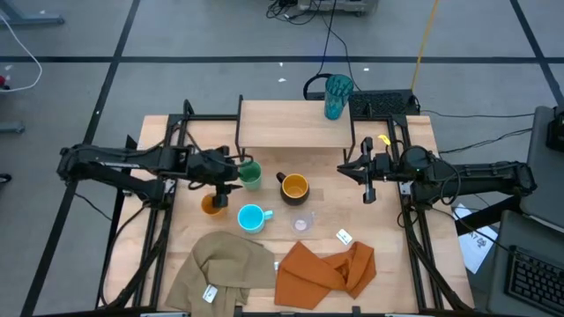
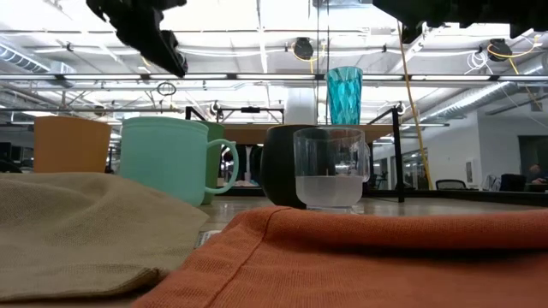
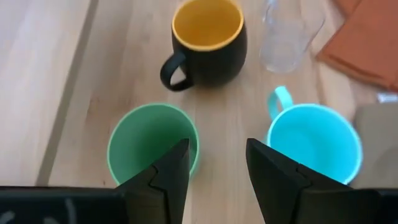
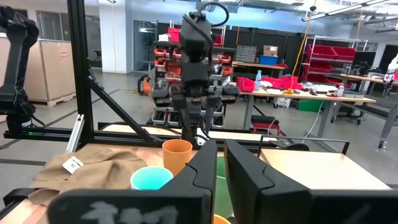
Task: Stack small to large cups/mugs on shelf
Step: Put the green cup on the shelf
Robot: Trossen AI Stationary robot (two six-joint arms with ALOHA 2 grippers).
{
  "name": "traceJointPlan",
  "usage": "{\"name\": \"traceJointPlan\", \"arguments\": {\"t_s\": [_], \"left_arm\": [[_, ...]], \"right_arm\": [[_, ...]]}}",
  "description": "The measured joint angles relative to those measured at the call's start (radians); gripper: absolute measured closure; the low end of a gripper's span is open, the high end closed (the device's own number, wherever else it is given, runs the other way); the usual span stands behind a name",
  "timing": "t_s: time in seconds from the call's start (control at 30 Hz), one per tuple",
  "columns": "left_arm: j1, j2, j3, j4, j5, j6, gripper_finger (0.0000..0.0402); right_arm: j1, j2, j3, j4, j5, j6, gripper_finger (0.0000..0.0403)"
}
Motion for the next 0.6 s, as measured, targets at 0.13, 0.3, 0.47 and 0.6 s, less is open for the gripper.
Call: {"name": "traceJointPlan", "arguments": {"t_s": [0.13,0.3,0.47,0.6], "left_arm": [[0.015,0.048,0.000,0.019,-0.001,0.016,0.0243],[0.037,0.094,0.000,0.017,0.012,0.025,0.0243],[0.049,0.129,0.000,0.012,0.013,0.045,0.0243],[0.062,0.147,0.000,0.012,0.013,0.050,0.0243]], "right_arm": [[0.000,0.000,0.000,0.000,0.000,0.000,0.0383],[0.000,0.000,0.000,0.000,0.000,0.000,0.0383],[0.000,0.000,0.000,-0.005,0.000,0.000,0.0383],[0.000,0.000,0.000,-0.014,0.000,0.000,0.0383]]}}
